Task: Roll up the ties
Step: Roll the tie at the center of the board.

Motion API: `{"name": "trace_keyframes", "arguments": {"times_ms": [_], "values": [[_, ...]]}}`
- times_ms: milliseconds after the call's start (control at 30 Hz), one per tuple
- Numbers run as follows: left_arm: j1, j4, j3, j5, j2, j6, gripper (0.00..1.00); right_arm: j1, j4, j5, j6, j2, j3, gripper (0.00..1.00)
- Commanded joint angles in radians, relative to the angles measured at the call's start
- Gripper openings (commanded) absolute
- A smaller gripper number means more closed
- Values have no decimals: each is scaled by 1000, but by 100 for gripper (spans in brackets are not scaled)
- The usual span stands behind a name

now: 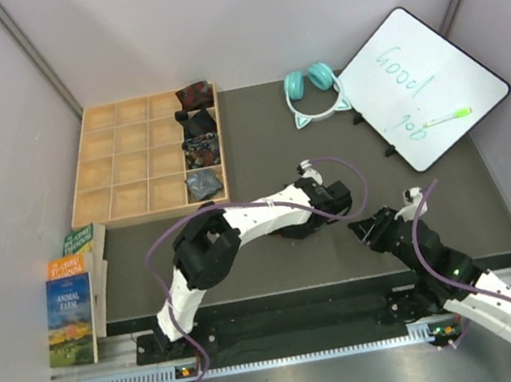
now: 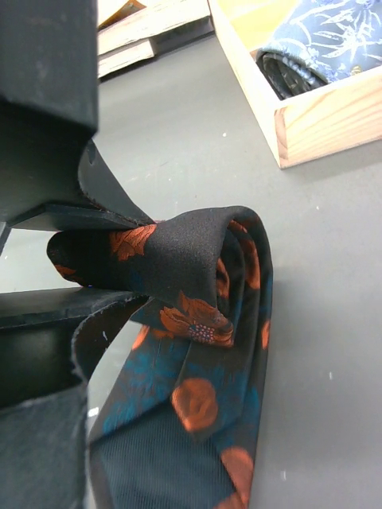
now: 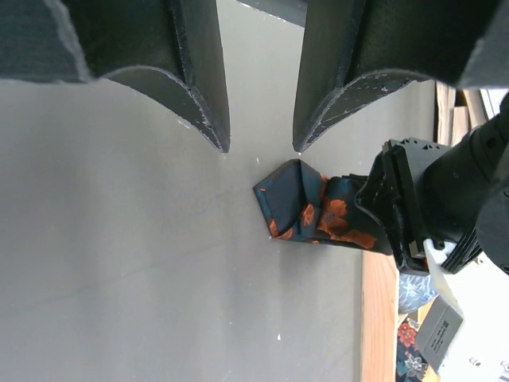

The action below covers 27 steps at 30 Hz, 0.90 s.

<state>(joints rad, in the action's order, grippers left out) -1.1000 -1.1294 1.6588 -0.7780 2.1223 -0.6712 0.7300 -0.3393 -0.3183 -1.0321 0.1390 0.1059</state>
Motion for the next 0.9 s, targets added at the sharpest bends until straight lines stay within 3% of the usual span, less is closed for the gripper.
{"name": "trace_keyframes", "arguments": {"times_ms": [0,600,867], "values": [[-21,-41,87,-14,59,-51,11,-4,34,-7,15,19,8,39],[-57,-21,162,49,174,-50,18,-4,40,-4,21,2,-2,38],[-63,31,150,121,191,-25,36,-6,42,-4,20,2,0,38]]}}
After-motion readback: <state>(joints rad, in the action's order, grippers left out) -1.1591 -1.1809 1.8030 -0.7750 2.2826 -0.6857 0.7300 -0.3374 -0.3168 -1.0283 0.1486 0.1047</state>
